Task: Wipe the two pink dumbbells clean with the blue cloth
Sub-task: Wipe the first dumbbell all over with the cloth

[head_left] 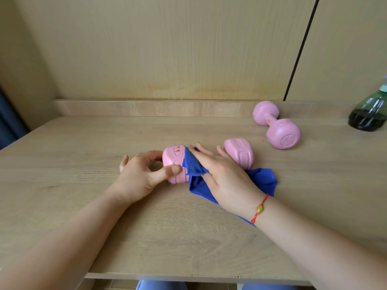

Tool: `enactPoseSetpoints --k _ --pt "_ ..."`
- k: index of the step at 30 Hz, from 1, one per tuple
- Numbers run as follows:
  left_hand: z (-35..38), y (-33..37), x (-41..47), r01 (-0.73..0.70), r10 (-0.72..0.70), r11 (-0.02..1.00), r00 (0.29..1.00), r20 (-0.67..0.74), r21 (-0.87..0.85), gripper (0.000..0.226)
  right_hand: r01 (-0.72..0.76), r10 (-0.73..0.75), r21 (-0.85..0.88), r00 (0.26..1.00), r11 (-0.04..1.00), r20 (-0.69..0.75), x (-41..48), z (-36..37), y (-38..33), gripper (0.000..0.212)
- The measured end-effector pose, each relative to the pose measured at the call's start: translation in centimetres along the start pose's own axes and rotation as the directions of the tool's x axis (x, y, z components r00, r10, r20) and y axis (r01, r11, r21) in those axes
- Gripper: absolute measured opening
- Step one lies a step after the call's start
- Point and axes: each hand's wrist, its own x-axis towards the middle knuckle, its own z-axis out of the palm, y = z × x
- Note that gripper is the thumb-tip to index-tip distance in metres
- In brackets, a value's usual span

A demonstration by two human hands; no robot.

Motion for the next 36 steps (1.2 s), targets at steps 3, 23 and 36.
enactPoseSetpoints --k 3,23,36 --pt "0.0 0.5 -0.3 -0.006 0.006 1.000 1.000 -0.007 0.013 0.052 0.083 -0.083 0.010 0.996 0.997 0.043 -1.3 -0.3 0.8 0.071" --pt "0.2 -1.0 0.3 -0.026 0.026 0.999 1.000 -0.004 -0.035 0.047 -0.039 0.020 -0.467 0.999 0.884 -0.045 -0.4 0.0 -0.2 0.060" --pt "0.2 -1.2 0.4 -0.055 0.058 0.996 0.997 -0.041 0.070 0.055 -0.089 0.153 -0.739 0.988 0.668 0.018 3.2 -0.4 -3.1 0.064"
